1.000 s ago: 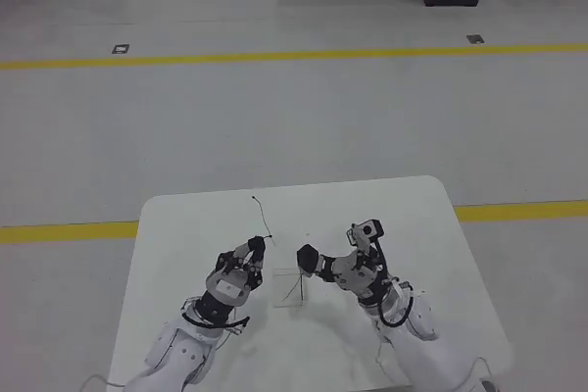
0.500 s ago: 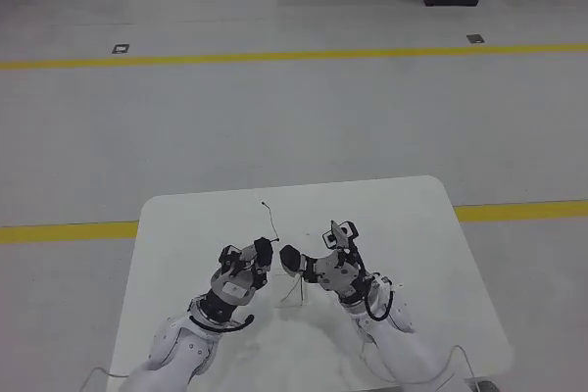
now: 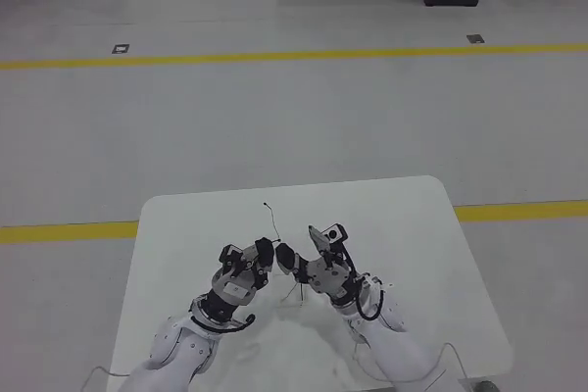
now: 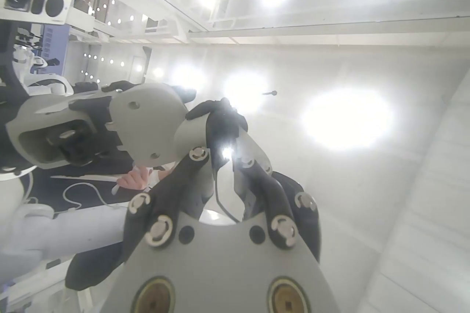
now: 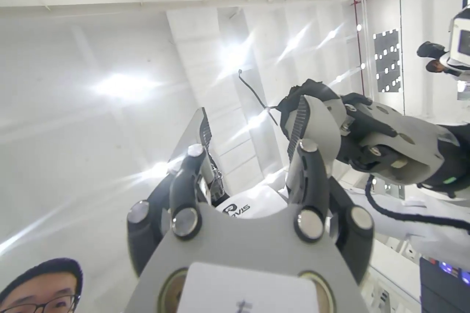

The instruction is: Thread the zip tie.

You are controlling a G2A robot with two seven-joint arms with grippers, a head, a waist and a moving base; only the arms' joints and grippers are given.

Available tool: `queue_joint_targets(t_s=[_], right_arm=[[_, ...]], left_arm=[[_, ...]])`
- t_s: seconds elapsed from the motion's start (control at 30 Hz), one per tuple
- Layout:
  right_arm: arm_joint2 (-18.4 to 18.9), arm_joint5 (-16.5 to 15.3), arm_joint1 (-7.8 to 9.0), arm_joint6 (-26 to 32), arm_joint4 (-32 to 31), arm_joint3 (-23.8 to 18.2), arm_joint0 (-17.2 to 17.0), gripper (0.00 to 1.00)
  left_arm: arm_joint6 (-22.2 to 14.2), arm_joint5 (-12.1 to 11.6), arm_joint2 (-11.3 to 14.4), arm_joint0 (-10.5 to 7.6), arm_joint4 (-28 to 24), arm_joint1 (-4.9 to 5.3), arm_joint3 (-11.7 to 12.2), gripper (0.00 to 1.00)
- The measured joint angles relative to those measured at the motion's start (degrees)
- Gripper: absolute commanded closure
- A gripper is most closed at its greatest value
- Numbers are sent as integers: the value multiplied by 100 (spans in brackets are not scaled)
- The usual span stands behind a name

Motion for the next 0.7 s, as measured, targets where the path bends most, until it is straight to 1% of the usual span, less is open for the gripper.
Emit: queue_joint_targets(t_s=[0.33,0.43,0.47,0.7], right_arm=[[-11,-2,-60,85,-33,14,7,60],[-4,-6,-76,112,-37,12,2,60],[-1,-6,-80,116,-40,13,-1,62],[27,24,-106,148,-96,2,-35,67]], left_arm=[[-20,34,23,49,15,-23,4,100],[-21,40,27,59,12,-30,5,100],[-21,41,28,62,12,-32,6,100],[-23,49,37,75,25,-49,2,100]])
